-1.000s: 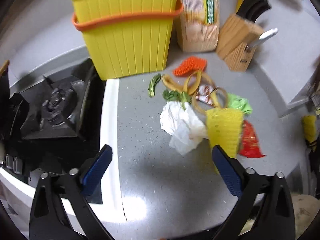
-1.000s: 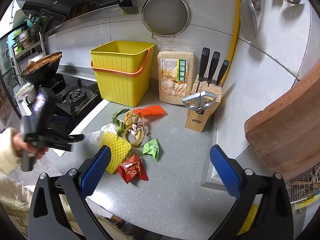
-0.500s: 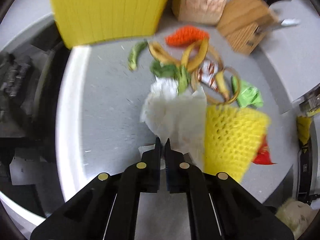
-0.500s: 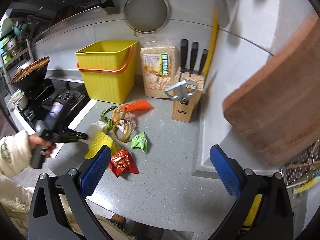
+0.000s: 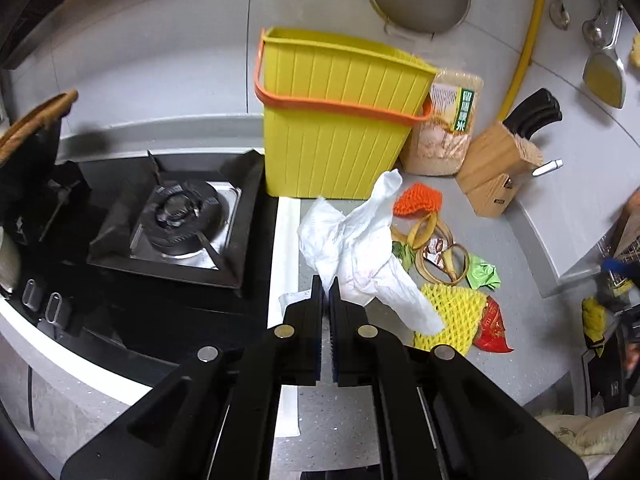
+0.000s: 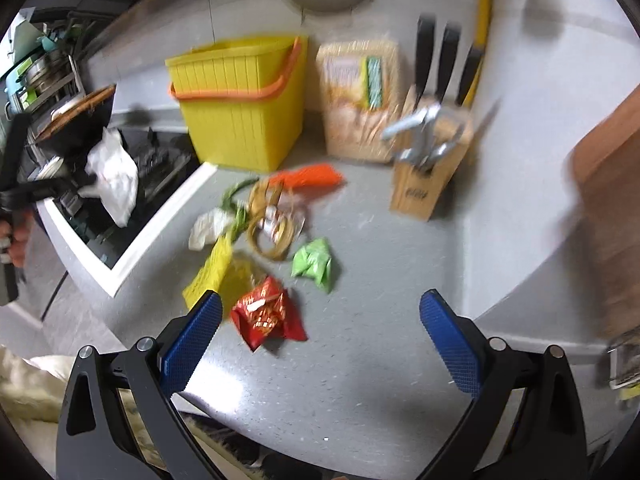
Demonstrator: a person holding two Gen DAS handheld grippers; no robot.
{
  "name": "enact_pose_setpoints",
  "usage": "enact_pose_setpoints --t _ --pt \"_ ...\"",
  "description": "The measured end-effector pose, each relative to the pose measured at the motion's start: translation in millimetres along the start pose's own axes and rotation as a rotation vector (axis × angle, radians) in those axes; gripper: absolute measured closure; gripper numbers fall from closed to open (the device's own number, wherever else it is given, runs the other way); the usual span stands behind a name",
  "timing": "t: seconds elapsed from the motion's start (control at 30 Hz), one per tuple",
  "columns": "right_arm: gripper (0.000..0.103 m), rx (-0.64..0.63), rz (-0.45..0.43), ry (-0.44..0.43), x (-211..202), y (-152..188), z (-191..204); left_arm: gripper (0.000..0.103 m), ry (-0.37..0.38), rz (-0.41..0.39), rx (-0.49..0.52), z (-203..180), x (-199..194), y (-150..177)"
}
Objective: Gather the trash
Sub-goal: 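Grasp the white tissue with the left gripper while the right gripper grasps the red wrapper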
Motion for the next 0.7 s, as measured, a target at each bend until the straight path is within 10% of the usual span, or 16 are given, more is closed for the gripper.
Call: enact_pose_setpoints --t 0.53,0.7 --pt "0.007 -0.091 0.213 -0.1 137.7 33.4 64.1 0.098 -0.036 -0.011 0.027 -14.0 -10.5 10.5" --pt "0.074 -0.114 0.265 -0.131 148.5 44.8 68.9 0.098 -0.034 -0.008 0.02 -13.4 -11.7 14.0"
Point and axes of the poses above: each gripper's, at about its wrist camera, not at the fingertips, and x roughly the way its jaws point, z to its left, y to its underside, the point moved 5 cm from there along x, roughly the way its jaws point, and after that the axes turned 10 degrees about y, right-handed, at the moved point
